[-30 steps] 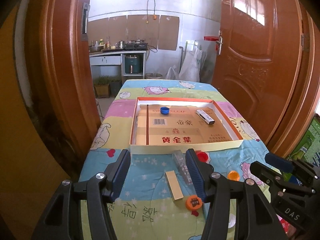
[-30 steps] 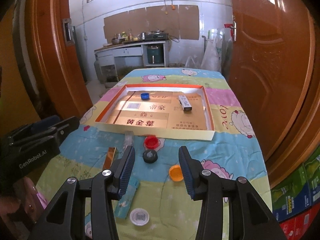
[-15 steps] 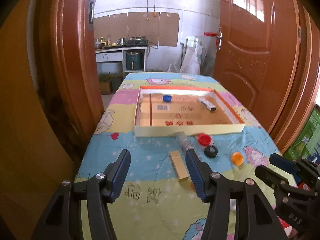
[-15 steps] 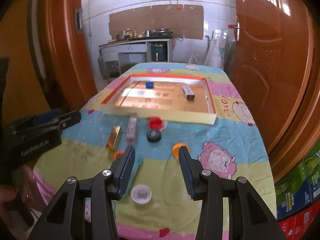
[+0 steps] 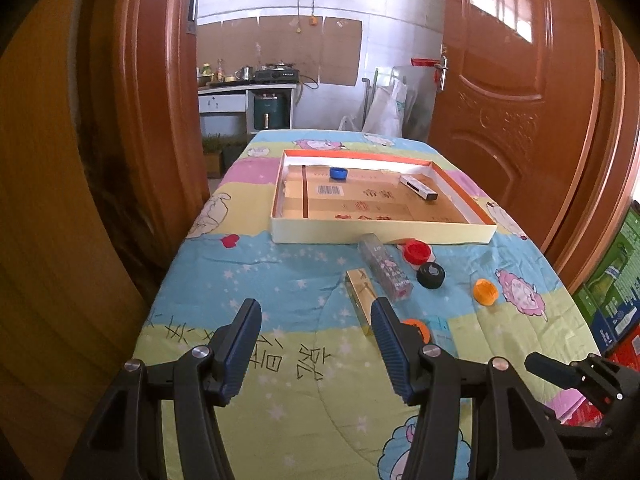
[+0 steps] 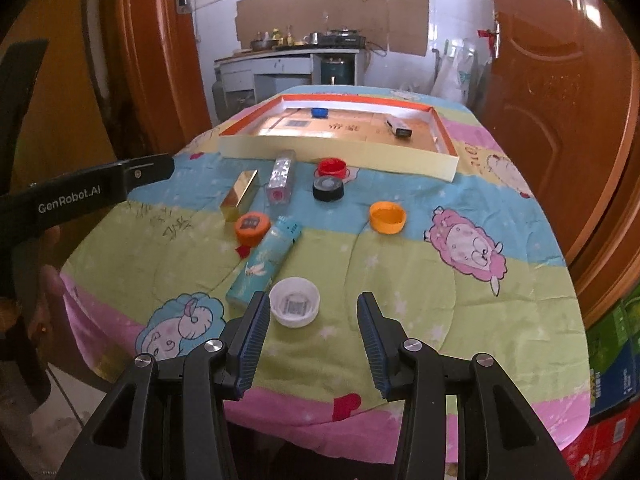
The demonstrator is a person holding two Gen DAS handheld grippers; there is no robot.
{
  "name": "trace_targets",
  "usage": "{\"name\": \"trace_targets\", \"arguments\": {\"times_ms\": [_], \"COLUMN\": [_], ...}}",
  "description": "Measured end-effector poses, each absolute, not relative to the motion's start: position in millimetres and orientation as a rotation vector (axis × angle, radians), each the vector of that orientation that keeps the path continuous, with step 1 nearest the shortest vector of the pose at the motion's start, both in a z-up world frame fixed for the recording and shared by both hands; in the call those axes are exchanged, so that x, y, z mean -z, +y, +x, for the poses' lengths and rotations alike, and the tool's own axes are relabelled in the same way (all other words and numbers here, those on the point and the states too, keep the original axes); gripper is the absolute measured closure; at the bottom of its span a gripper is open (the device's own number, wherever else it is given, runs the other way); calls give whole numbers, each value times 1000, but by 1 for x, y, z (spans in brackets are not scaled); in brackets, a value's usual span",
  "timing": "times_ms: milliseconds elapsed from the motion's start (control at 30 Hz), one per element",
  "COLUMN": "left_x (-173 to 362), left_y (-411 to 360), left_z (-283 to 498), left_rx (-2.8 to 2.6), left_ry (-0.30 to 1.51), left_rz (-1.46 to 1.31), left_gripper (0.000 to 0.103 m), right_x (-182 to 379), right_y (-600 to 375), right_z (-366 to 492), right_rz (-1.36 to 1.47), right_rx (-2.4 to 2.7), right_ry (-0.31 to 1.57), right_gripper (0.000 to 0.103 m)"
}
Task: Organize rigid objects
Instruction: 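Move the left tool toward the gold block while the right approaches the white cap, then close the left gripper on the gold block while the right closes on the white cap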
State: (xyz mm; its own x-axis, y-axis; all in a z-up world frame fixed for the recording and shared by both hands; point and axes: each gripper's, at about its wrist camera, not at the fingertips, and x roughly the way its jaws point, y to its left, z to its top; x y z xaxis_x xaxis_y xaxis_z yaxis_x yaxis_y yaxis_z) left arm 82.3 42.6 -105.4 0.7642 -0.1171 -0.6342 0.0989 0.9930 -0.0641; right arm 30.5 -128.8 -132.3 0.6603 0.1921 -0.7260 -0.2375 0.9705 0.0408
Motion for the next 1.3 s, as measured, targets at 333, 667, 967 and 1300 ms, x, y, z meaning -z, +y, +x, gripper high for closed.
{"name": "trace_targets", "arguments": {"times_ms": [333,667,967,1300], "left_x": [109,114,119,136], "left_y": [41,43,42,7], "left_z": [83,88,99,141], "left_rx": [134,140,175,197], "left_ry": [695,710,739,855], "left_rz": [-27,-31,-40,-11], "left_gripper": [46,46,46,50], "right_x": [144,150,149,132], "right_y": [-122,-113,-112,-133], "right_z": [34,44,46,44], "right_rz": [-74,-127,-146,-87], "right_rx": [-266,-266,-270,-230], "right_ry": [842,839,808,732], "right_gripper": [56,66,73,73]}}
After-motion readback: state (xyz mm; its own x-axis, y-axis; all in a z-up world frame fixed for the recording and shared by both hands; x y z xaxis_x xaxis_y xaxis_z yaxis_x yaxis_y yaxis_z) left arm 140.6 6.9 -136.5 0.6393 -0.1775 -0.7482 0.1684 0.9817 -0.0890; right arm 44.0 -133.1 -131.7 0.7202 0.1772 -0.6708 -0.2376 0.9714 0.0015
